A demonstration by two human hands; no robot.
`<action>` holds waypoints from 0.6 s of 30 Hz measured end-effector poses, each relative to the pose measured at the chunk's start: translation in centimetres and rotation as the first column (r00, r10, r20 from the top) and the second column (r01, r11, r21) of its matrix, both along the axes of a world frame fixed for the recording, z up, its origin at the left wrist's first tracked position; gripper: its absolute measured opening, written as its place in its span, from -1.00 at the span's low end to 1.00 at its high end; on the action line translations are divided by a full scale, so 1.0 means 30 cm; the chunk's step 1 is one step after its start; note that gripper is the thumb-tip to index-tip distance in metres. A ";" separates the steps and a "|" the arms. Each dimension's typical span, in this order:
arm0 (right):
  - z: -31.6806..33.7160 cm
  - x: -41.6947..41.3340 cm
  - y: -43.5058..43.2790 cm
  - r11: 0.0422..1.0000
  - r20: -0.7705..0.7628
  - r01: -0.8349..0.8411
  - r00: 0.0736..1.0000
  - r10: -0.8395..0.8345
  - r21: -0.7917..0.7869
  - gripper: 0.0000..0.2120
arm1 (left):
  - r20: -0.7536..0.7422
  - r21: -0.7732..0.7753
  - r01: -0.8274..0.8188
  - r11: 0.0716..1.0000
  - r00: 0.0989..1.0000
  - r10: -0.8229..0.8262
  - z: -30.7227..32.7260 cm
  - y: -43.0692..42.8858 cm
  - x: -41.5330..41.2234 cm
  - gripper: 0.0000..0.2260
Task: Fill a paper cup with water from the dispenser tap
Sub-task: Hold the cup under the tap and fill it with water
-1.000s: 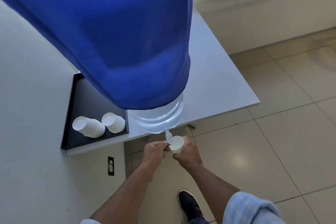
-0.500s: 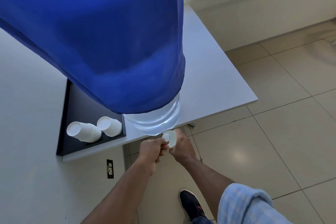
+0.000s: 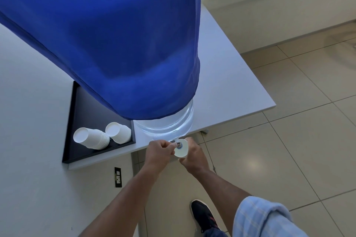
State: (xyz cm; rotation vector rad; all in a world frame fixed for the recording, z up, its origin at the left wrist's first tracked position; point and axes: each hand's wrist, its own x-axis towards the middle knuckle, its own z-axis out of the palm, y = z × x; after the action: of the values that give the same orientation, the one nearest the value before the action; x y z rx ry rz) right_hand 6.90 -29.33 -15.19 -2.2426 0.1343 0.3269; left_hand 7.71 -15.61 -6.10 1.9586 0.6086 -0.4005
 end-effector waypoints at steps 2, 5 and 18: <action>-0.003 0.000 -0.006 1.000 0.003 -0.002 1.000 0.002 0.004 -0.53 | 0.090 0.088 0.087 0.992 0.991 -0.095 -0.004 0.010 -0.013 -0.91; -0.002 0.002 -0.012 1.000 0.012 -0.001 1.000 0.001 0.015 -0.51 | 0.164 0.227 0.154 0.962 0.967 -0.194 0.000 0.024 -0.025 -0.98; -0.017 -0.007 -0.012 0.999 0.057 -0.006 0.998 0.003 0.051 -0.51 | 0.257 0.411 0.216 0.886 0.905 -0.340 -0.006 0.014 -0.022 -0.88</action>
State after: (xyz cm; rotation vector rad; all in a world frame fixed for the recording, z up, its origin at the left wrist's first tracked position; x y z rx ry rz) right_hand 6.68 -29.69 -15.71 -2.1996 0.0901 0.2662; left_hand 7.06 -15.18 -6.27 2.4294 0.1897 -0.1334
